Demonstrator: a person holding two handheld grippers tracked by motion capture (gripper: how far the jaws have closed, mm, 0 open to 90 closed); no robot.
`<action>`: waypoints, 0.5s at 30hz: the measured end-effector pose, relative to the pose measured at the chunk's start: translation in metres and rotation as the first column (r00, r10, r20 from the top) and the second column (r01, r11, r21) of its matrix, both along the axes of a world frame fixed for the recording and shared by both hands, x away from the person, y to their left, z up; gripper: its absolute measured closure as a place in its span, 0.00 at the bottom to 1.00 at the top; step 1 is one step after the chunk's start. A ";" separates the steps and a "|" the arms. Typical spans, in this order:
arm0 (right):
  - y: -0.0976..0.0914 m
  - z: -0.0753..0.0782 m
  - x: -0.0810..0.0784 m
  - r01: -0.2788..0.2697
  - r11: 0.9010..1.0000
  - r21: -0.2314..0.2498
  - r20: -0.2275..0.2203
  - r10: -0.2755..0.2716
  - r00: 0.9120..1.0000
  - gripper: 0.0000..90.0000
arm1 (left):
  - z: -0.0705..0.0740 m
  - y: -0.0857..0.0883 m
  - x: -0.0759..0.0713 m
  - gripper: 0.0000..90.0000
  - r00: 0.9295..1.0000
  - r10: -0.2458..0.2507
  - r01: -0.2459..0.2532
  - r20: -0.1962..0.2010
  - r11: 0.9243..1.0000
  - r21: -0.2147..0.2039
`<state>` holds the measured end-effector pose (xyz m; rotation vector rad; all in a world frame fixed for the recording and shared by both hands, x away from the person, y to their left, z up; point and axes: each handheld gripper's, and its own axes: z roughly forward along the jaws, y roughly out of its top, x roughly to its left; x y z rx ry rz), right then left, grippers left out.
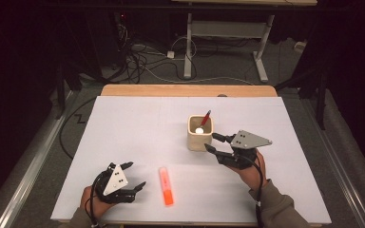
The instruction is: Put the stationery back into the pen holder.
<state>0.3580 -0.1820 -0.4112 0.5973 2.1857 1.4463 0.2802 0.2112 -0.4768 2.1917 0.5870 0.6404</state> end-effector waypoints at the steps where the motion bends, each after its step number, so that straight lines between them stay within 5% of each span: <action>1: 0.000 -0.001 -0.002 -0.001 1.000 -0.002 -0.001 0.001 1.000 0.58 | 0.000 0.000 0.000 0.25 1.000 -0.003 0.003 0.001 1.000 0.000; 15: -0.022 -0.014 -0.022 -0.017 0.999 -0.049 -0.055 0.014 0.998 0.48 | 0.001 -0.016 -0.007 0.25 0.996 -0.084 0.085 -0.025 0.995 0.050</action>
